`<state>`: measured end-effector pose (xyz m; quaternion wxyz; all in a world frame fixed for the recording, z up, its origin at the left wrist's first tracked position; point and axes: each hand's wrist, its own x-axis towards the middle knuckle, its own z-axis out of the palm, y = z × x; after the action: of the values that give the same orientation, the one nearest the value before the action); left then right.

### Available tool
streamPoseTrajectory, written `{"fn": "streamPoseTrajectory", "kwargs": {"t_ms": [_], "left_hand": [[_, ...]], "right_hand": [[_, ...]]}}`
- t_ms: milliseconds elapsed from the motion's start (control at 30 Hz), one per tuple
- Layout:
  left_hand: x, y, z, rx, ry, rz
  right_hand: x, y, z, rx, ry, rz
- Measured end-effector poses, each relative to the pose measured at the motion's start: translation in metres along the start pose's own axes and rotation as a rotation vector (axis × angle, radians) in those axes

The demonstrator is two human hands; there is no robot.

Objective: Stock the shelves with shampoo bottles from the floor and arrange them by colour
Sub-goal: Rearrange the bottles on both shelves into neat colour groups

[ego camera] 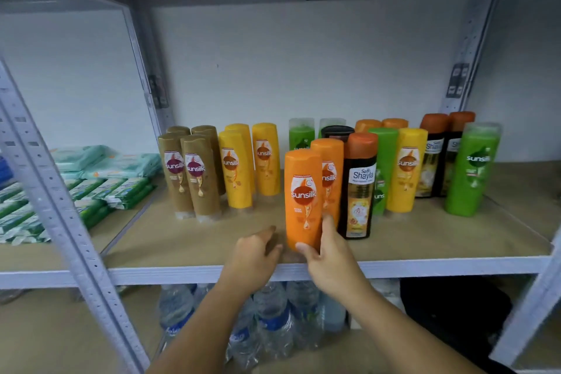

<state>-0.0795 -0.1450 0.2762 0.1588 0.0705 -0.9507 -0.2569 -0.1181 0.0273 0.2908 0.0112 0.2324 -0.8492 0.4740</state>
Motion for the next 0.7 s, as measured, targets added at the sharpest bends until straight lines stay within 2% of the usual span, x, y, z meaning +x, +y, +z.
{"fn": "streamPoseTrajectory", "kwargs": {"t_ms": [167, 367, 700], "left_hand": [[0.005, 0.030, 0.027, -0.003, 0.004, 0.049], [0.017, 0.048, 0.055, 0.050, 0.024, 0.023], [0.027, 0.050, 0.069, 0.112, 0.045, -0.055]], "right_hand": [[-0.023, 0.020, -0.040, -0.016, 0.038, 0.036], [-0.030, 0.049, -0.080, 0.000, 0.135, 0.079], [0.002, 0.079, -0.100, 0.036, 0.269, 0.129]]}}
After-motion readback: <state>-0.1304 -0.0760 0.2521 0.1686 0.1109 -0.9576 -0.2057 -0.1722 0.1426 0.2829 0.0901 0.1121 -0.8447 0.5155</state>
